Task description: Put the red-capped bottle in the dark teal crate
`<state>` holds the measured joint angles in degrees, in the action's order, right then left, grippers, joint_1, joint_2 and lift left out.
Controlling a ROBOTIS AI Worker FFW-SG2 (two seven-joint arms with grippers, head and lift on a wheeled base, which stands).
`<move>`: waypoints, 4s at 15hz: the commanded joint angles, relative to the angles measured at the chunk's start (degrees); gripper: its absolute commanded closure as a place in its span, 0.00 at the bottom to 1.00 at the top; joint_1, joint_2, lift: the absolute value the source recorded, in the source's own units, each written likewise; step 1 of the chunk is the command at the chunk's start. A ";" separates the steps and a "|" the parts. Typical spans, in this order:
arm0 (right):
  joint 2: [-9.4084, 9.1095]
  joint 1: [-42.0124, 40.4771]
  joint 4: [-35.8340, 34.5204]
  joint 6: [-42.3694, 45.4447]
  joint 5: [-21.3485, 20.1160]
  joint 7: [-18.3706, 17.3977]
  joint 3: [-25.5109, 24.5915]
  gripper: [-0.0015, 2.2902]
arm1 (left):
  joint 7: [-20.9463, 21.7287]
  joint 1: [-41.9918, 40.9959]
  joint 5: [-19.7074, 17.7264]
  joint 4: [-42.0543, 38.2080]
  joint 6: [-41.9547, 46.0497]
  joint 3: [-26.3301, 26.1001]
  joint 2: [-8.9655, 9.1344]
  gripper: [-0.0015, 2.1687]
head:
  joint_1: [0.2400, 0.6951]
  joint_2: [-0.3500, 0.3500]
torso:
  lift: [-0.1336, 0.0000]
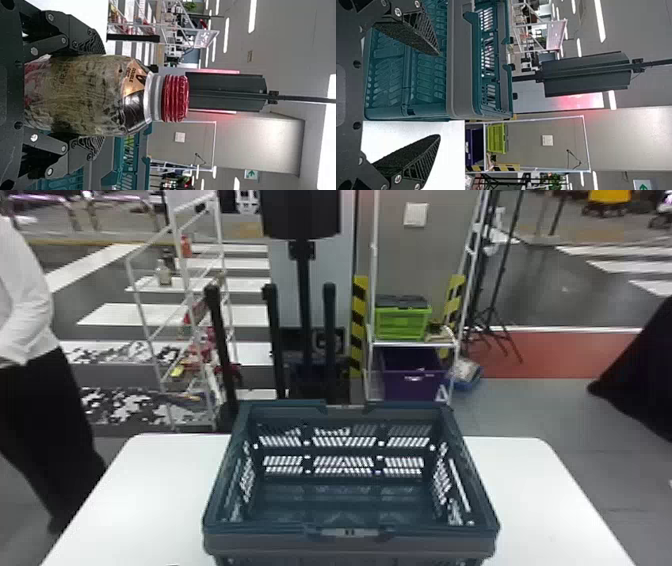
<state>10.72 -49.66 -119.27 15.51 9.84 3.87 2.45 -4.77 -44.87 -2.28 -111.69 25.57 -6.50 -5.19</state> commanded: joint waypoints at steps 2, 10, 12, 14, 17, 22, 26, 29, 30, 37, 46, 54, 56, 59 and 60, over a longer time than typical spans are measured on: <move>0.00 0.00 0.00 0.00 0.00 0.00 0.01 0.07 | -0.06 0.05 0.00 -0.28 -0.22 0.00 -0.09 0.99 | 0.57 0.50 | 1.00; 0.18 -0.09 -0.09 -0.18 0.09 0.00 0.01 0.07 | 0.02 -0.04 0.09 -1.42 -1.45 0.00 -0.18 0.99 | 0.57 0.50 | 1.00; 0.26 -0.18 -0.09 -0.18 0.18 0.00 -0.08 0.07 | 0.20 -0.04 0.18 -4.76 -6.02 1.41 -0.44 0.99 | 0.57 0.50 | 1.00; 0.35 -0.09 0.00 -0.18 0.35 0.00 -0.08 0.07 | 0.73 0.57 0.09 -10.30 -12.35 4.66 -0.70 0.99 | 0.57 0.50 | 1.00; 0.35 -0.18 0.00 -0.18 0.35 0.00 -0.08 0.07 | 2.04 4.53 -0.70 -18.04 -26.06 9.05 -1.76 0.99 | 0.57 0.50 | 1.00; 0.00 -0.44 0.00 -0.18 0.35 0.00 -0.43 0.07 | 11.27 22.02 -3.69 -26.65 -66.31 16.08 -4.92 0.99 | 0.57 0.50 | 1.00; -0.62 -0.88 0.00 -0.18 0.09 0.00 -0.69 0.07 | 18.74 37.84 -3.87 -24.36 -86.88 13.89 -10.20 0.99 | 0.57 0.50 | 1.00; -1.05 -0.97 0.09 -0.18 0.09 0.00 -1.04 0.07 | 26.48 47.68 -0.62 -19.62 -94.79 8.26 -13.01 0.99 | 0.57 0.50 | 1.00; -1.23 -0.97 0.09 -0.18 0.00 0.00 -1.13 0.07 | 29.29 50.67 0.88 -17.68 -95.49 5.45 -13.71 0.99 | 0.57 0.50 | 1.00; -2.90 -1.67 0.44 1.06 -0.35 0.00 -1.84 0.07 | 40.28 75.72 4.31 9.30 -94.08 -19.07 -14.77 0.99 | 0.57 0.50 | 1.00; -3.52 -2.64 1.41 5.45 0.00 0.00 -2.36 0.07 | 54.60 87.59 12.74 48.15 -67.89 -30.94 -3.96 0.99 | 0.57 0.50 | 1.00; -3.60 -2.73 1.85 6.33 0.27 0.00 -2.45 0.07 | 53.90 90.66 16.00 64.41 -54.18 -35.95 -0.44 0.99 | 0.57 0.50 | 1.00; -3.60 -2.64 1.85 6.33 0.18 0.00 -2.36 0.07 | 53.90 90.75 16.35 65.46 -52.95 -36.04 -0.35 0.99 | 0.57 0.50 | 1.00; -3.60 -2.29 1.85 6.15 0.18 0.00 -2.36 0.07 | 53.55 90.66 16.61 65.55 -52.78 -36.04 -0.35 0.97 | 0.57 0.50 | 1.00; -3.52 -2.29 1.76 6.15 0.18 0.00 -2.36 0.07 | 53.46 90.49 16.61 65.46 -52.78 -36.04 -0.35 0.90 | 0.57 0.50 | 1.00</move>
<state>7.13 -51.99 -117.42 21.73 10.02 3.87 0.09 48.72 45.85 14.33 -46.17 -27.23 -42.53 -5.54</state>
